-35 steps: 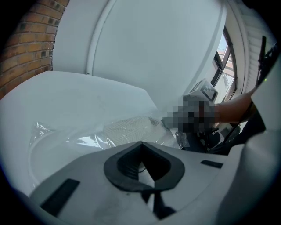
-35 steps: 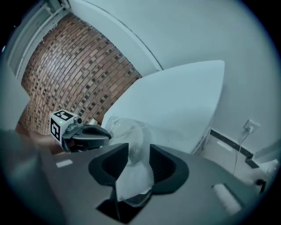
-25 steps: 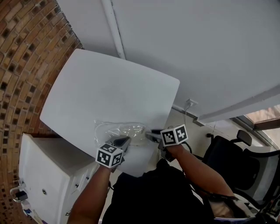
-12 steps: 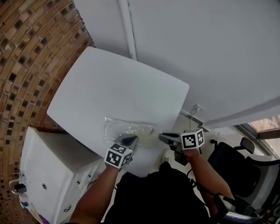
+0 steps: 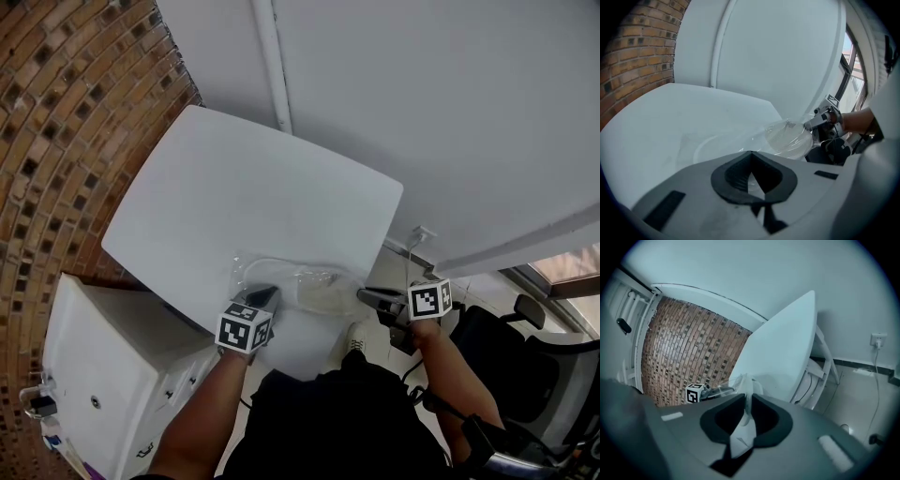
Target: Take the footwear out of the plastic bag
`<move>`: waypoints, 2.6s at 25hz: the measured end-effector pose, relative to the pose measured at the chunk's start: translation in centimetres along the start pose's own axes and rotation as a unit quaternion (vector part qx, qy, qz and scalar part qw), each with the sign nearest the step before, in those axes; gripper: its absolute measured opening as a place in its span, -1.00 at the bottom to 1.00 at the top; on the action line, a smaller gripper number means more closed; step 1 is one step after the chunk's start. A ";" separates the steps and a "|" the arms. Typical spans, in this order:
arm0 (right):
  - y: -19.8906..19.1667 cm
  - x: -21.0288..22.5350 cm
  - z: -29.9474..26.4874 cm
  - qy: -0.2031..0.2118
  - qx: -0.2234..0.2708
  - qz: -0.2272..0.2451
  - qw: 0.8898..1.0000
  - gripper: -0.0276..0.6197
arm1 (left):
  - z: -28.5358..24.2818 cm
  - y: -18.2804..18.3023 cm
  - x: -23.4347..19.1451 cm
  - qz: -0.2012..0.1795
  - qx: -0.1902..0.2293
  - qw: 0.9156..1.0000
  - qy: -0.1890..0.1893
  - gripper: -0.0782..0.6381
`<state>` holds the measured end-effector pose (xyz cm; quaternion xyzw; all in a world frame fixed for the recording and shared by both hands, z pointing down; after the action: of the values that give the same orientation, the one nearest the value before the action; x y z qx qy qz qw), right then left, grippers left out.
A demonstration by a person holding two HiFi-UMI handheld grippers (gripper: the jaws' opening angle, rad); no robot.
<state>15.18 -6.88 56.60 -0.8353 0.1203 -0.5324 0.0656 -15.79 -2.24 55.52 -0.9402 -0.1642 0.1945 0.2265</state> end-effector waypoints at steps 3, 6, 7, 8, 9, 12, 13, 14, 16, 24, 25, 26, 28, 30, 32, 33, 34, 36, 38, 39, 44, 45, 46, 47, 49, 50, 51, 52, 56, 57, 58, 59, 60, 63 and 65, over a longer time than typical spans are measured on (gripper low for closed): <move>0.2 -0.5 0.4 0.019 0.008 0.002 1.000 -0.78 | 0.3 0.3 -0.2 -0.001 0.010 1.000 -0.004 -0.77; 0.3 -0.5 0.6 0.014 0.006 0.002 1.000 -0.78 | 1.3 0.7 -0.4 -0.008 0.044 0.999 0.005 -0.76; 0.3 -0.4 0.6 0.008 0.004 0.000 1.000 -0.78 | 1.8 0.8 -0.7 -0.010 0.057 0.998 0.013 -0.76; 0.2 -0.2 0.7 0.004 0.003 -0.002 1.000 -0.78 | 2.1 0.8 -1.0 -0.010 0.063 0.998 0.023 -0.66; 0.2 -0.1 0.7 0.000 0.003 -0.004 1.000 -0.77 | 2.3 0.6 -1.5 -0.008 0.059 0.998 0.034 -0.27; 0.2 0.1 0.5 -0.012 0.004 -0.008 1.000 -0.76 | 1.9 -0.6 -3.5 0.015 0.020 0.998 0.058 -0.11; 0.2 0.1 0.4 -0.014 0.004 -0.009 1.000 -0.76 | 1.7 -1.1 -4.0 0.025 0.004 0.998 0.059 -0.08; 0.2 0.0 0.2 -0.015 0.003 -0.008 1.000 -0.76 | 1.5 -1.5 -4.5 0.032 -0.010 0.998 0.058 -0.08; 0.4 -0.2 -0.1 -0.017 0.002 -0.006 1.000 -0.76 | 1.2 -2.1 -4.8 0.033 -0.026 0.998 0.056 -0.14; 0.9 -0.8 -0.2 -0.008 0.005 0.007 1.000 -0.77 | 1.0 -2.1 -4.6 0.022 -0.023 0.996 0.078 -0.33; 0.9 -0.8 0.0 -0.003 0.005 0.003 1.000 -0.78 | 0.9 -2.1 -4.6 0.023 -0.023 0.996 0.078 -0.33; 0.9 -0.7 0.2 0.004 0.005 -0.003 1.000 -0.78 | 0.9 -2.0 -4.6 0.024 -0.024 0.996 0.078 -0.33; 0.8 -0.3 1.0 0.019 0.009 -0.020 1.000 -0.79 | 0.8 -2.0 -4.6 0.026 -0.026 0.996 0.076 -0.34; 0.6 0.0 1.9 0.035 0.018 -0.035 0.999 -0.80 | 0.7 -2.0 -4.7 0.027 -0.028 0.996 0.076 -0.37; 0.6 0.1 2.8 0.042 0.026 -0.033 0.998 -0.80 | 0.5 -2.0 -4.8 0.029 -0.029 0.996 0.079 -0.39; 0.7 0.1 3.3 0.042 0.030 -0.028 0.998 -0.81 | 0.4 -2.0 -4.8 0.031 -0.029 0.996 0.081 -0.39; 0.7 0.1 3.7 0.041 0.034 -0.026 0.998 -0.81 | 0.4 -1.9 -4.8 0.033 -0.029 0.995 0.085 -0.41; 0.8 0.1 4.5 0.040 0.049 -0.030 0.998 -0.81 | 0.2 -1.7 -4.9 0.040 -0.030 0.995 0.091 -0.43; 0.8 0.1 5.3 0.044 0.070 -0.037 0.996 -0.81 | 0.1 -1.6 -5.0 0.048 -0.031 0.994 0.094 -0.45; 0.9 0.0 5.7 0.047 0.081 -0.037 0.995 -0.82 | 0.0 -1.5 -5.2 0.053 -0.031 0.994 0.096 -0.46; 1.4 -0.1 6.9 0.046 0.104 -0.026 0.993 -0.82 | 0.3 -1.0 -6.4 0.067 -0.029 0.991 0.109 -0.49; 1.4 -0.1 7.1 0.047 0.106 -0.026 0.993 -0.82 | 0.4 -1.0 -6.5 0.069 -0.029 0.991 0.111 -0.50; 1.4 -0.2 7.2 0.048 0.109 -0.026 0.993 -0.82 | 0.5 -1.0 -6.8 0.071 -0.029 0.990 0.114 -0.51; 1.5 -0.3 7.4 0.050 0.112 -0.025 0.992 -0.82 | 0.6 -0.9 -7.1 0.074 -0.028 0.990 0.117 -0.51; 1.7 -0.4 7.4 0.052 0.114 -0.023 0.992 -0.82 | 0.9 -0.9 -7.8 0.082 -0.027 0.988 0.125 -0.52; 1.7 -0.4 7.3 0.049 0.113 -0.021 0.992 -0.82 | 1.1 -0.8 -8.1 0.085 -0.025 0.988 0.127 -0.52; 1.8 -0.3 7.2 0.046 0.111 -0.020 0.993 -0.82 | 1.3 -0.8 -8.4 0.088 -0.022 0.988 0.128 -0.51; 1.9 -0.3 7.0 0.046 0.110 -0.021 0.993 -0.82 | 1.5 -0.8 -8.6 0.093 -0.015 0.987 0.127 -0.48; 1.9 -0.2 6.4 0.051 0.106 -0.028 0.993 -0.82 | 4.6 0.1 -8.5 0.091 0.070 0.983 0.143 -0.19; 1.8 -0.2 6.2 0.056 0.101 -0.028 0.993 -0.82 | 5.4 0.7 -8.0 0.069 0.088 0.983 0.146 -0.19; 1.6 -0.1 5.9 0.062 0.096 -0.030 0.993 -0.82 | 5.9 1.3 -7.2 0.039 0.097 0.984 0.143 -0.20; 1.4 0.0 5.5 0.065 0.090 -0.034 0.993 -0.82 | 5.9 1.9 -6.2 0.003 0.097 0.986 0.132 -0.20; 1.1 0.1 5.1 0.068 0.083 -0.038 0.994 -0.82 | 5.6 2.5 -5.1 -0.034 0.090 0.989 0.116 -0.23; 0.5 0.1 3.0 0.074 0.057 -0.044 0.995 -0.82 | 3.2 3.4 -2.4 -0.117 0.034 0.991 0.060 -0.24; 0.4 0.0 1.6 0.076 0.040 -0.047 0.995 -0.82 | 1.4 3.1 -1.5 -0.140 -0.017 0.989 0.039 -0.27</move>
<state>16.61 -7.30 55.86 -0.7940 0.0643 -0.6011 0.0644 -17.08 -4.92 53.33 -0.9184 -0.2885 0.1210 0.2421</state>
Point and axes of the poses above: the fingertips, and each gripper's own axes: z backward along the fingers, x to its right, y out of its top, the point moved 9 cm from there along z, backward along the fingers, and after that the axes turned 9 degrees about -x, right-handed, at the moved point
